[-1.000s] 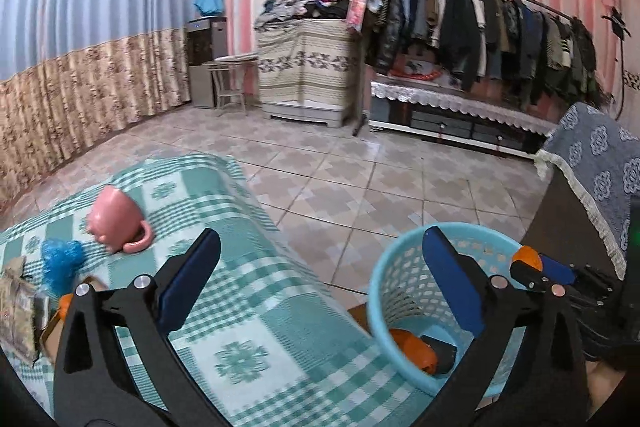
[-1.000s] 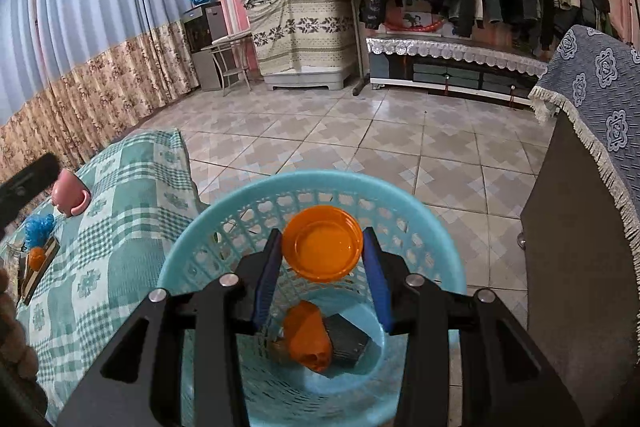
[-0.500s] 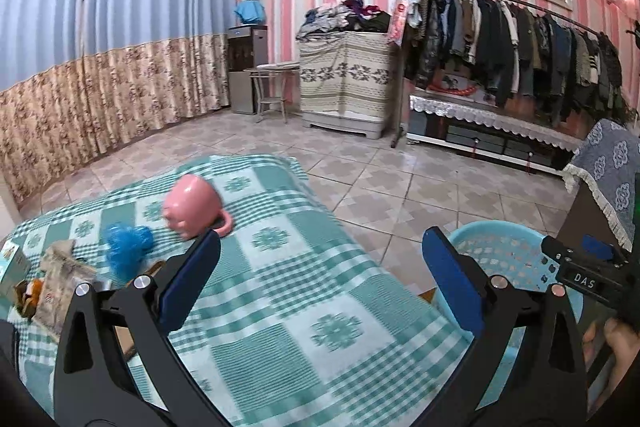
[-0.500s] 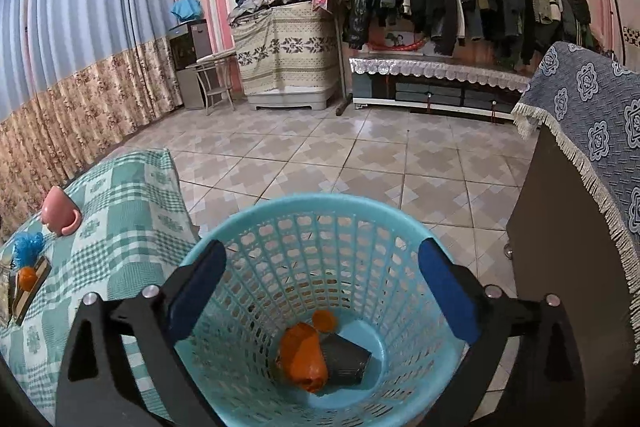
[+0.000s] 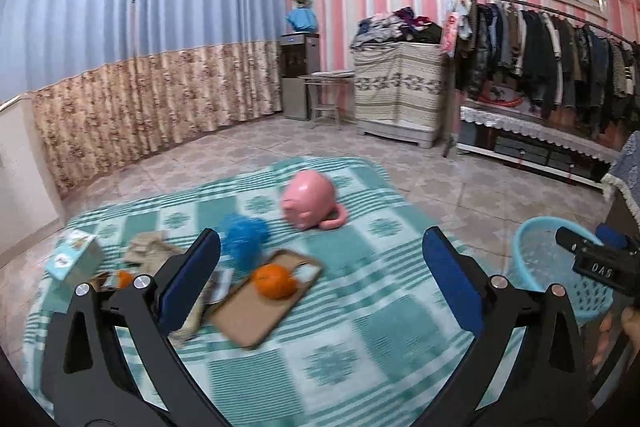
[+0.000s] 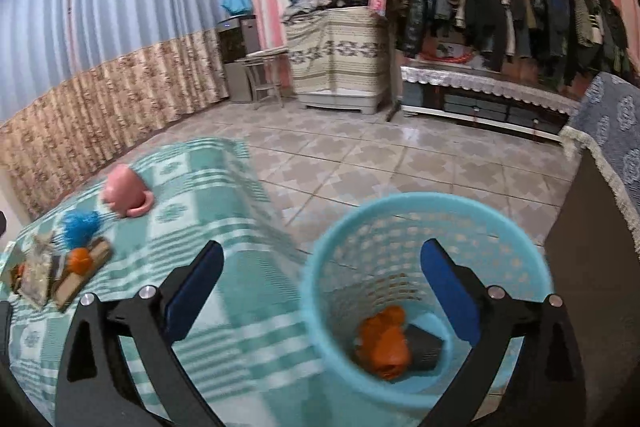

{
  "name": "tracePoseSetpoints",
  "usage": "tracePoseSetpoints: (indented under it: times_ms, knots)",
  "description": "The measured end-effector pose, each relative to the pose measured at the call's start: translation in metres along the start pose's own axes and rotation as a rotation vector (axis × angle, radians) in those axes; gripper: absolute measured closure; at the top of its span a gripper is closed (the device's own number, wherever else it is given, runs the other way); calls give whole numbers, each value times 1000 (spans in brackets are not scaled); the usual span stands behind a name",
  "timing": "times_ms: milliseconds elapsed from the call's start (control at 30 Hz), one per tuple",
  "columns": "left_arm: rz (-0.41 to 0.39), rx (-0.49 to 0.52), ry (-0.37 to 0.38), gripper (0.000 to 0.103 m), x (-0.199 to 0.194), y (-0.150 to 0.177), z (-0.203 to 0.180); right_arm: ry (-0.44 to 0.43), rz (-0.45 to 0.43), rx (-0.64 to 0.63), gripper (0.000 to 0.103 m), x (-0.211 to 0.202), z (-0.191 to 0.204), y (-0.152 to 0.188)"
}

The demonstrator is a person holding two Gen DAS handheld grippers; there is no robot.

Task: Collect trash
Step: 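Move both tools back over the table toward the snack bag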

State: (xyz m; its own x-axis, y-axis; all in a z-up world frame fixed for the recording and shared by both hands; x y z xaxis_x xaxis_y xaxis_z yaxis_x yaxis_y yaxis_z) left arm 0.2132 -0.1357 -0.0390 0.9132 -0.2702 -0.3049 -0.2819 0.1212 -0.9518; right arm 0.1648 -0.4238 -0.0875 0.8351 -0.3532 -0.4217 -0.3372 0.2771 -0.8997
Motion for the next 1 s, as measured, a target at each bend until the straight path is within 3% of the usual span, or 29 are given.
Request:
tracePoseSetpoints:
  times_ms: [267, 567, 733, 1000]
  knots:
    - [37, -51, -88, 5, -11, 24, 78, -135, 32, -86, 6, 2, 87, 18]
    - [101, -136, -187, 5, -3, 66, 153, -196, 54, -185, 6, 19, 145, 41]
    - [168, -150, -219, 5, 19, 89, 177, -214, 65, -241, 6, 30, 163, 58]
    - [227, -166, -199, 5, 54, 95, 173, -219, 84, -250, 6, 40, 158, 66]
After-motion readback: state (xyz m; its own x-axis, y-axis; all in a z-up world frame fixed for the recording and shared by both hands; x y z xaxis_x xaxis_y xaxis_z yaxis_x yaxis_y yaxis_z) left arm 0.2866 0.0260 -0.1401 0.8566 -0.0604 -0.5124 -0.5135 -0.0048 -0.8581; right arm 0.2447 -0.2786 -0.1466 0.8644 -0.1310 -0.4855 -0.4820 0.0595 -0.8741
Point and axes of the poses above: each gripper's, at about its wrist camera, not at the fingertips, and x roughly the way its jaws point, z to its left, y to its underside, the point moved 4 cm from there along x, roughly the way its jaws point, and after that the axes turned 7 degrees about -z, right-handed, at the moved point
